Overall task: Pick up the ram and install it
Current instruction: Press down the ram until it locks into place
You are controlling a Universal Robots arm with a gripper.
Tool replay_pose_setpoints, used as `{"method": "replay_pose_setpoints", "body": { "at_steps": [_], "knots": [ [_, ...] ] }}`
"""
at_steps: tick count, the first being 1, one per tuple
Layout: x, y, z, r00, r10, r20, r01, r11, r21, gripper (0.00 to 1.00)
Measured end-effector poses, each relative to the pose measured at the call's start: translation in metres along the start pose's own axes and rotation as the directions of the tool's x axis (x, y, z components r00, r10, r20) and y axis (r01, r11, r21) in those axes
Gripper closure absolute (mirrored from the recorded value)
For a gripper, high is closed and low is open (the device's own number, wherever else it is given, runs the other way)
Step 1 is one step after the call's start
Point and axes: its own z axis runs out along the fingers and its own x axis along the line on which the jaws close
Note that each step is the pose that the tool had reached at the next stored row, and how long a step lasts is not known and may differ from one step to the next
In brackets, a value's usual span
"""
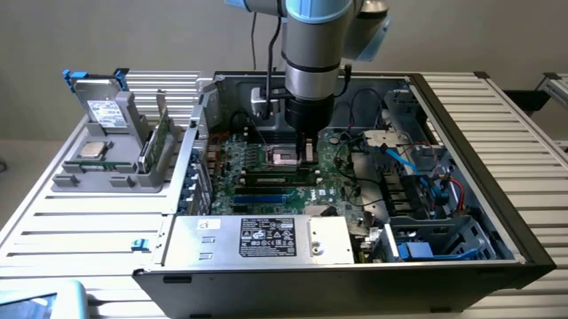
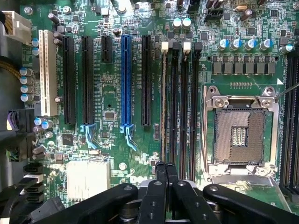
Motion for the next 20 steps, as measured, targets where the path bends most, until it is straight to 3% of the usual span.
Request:
{"method": "replay_pose_setpoints", "body": {
  "at_steps": [6,11,15,20],
  "knots": [
    [0.000,0.0000,0.0019,1.0000,0.002,0.0002,-0.002,1.0000,0.0006,0.89],
    [0.001,0.0027,-0.0097,1.0000,0.003,0.0007,-0.003,1.0000,0.0001,0.89],
    [0.001,0.0119,-0.0144,1.0000,0.003,0.0006,-0.003,1.0000,0.0001,0.89],
    [0.001,0.0335,-0.0146,1.0000,0.003,0.0004,-0.003,1.0000,0.0020,0.89]
  ]
}}
